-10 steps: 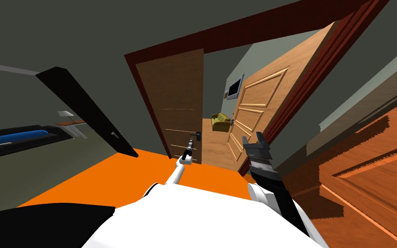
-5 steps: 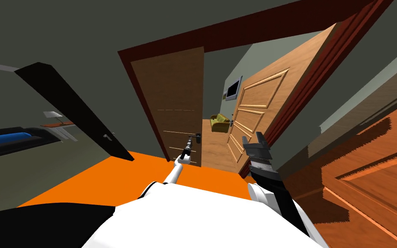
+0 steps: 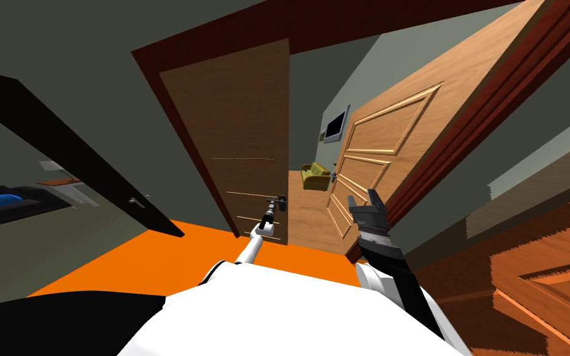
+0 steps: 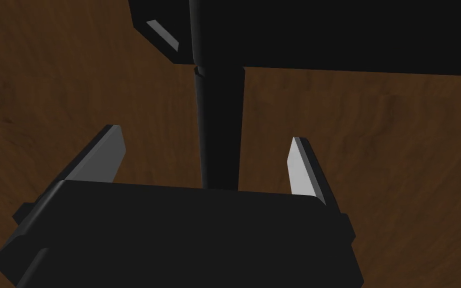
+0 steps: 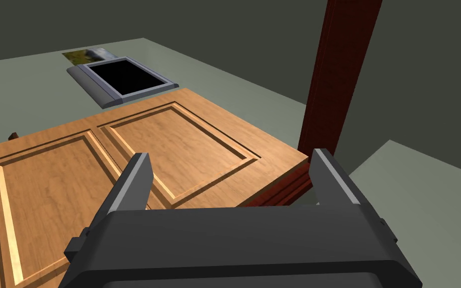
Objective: Push the door open
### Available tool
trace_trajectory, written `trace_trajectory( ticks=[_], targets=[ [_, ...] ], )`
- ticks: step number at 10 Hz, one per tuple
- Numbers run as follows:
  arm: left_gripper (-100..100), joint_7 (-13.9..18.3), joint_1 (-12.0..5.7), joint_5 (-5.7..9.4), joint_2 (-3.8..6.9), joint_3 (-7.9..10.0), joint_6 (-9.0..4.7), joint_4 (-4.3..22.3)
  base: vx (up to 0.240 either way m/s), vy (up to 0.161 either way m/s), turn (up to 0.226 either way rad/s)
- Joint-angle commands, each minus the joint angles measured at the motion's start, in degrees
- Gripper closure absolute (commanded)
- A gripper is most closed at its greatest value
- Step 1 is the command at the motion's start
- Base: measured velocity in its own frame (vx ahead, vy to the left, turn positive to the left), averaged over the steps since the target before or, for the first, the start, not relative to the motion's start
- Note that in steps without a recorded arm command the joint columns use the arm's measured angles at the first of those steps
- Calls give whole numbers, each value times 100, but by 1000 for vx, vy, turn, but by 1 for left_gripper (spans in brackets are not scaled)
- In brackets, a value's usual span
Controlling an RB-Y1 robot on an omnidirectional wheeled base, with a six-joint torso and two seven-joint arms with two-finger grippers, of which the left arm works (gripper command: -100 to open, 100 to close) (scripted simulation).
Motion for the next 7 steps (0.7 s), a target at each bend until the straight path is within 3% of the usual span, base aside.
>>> trace_trajectory(
  ticks=[1,2,3,7],
  targets=[
    [-100,6,1,7,-135,13,-14,12,174,4,-23],
    [-100,-7,26,0,-94,8,19,-52,73,4,-5],
    [100,-7,26,0,-94,8,19,-52,-8,-2,6],
    [100,-7,26,0,-94,8,19,-52,-8,0,-4]
  ],
)
